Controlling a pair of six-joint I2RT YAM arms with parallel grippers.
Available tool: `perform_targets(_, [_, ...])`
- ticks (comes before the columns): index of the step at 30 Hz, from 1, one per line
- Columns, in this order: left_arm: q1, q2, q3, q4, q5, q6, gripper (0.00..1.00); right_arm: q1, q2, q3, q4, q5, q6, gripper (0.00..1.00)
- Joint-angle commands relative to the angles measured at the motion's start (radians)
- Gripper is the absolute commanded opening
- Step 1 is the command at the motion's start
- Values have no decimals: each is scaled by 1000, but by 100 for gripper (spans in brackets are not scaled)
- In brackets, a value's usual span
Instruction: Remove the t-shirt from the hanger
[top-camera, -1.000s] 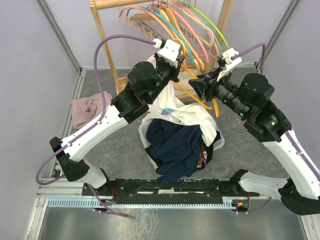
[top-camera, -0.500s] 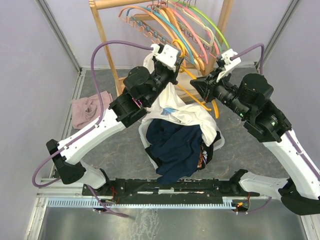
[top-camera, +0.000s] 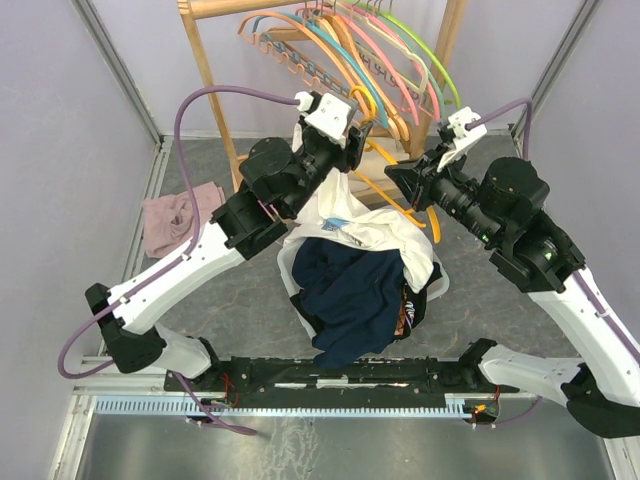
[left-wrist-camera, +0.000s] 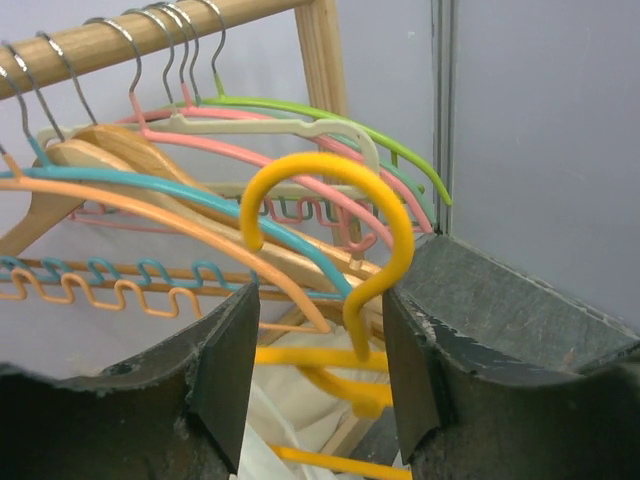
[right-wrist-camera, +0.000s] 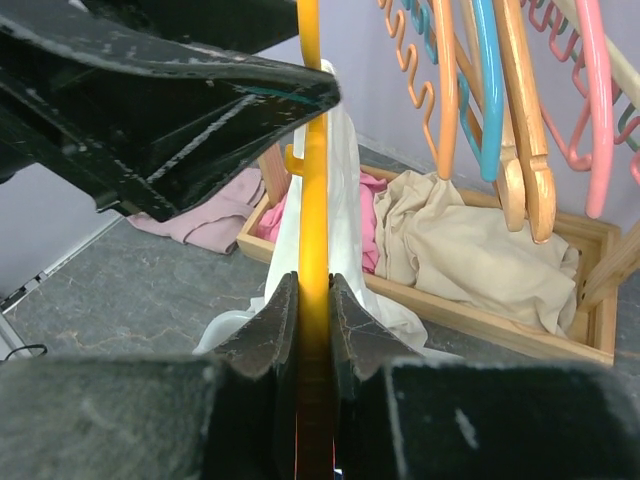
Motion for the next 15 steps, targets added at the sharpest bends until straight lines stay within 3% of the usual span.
perform_targets(1, [-6,-95,-56,31,-59,0,60,2,-44,-7,117,28,11,2])
perform_targets(9, [-5,-274,-303,70,-132,-85,66,2,-75,-24,159,47,4,2])
perform_targets(15, [-5,-296,-464,118,-198,-190,82,2,-91,-38,182,43,9,2])
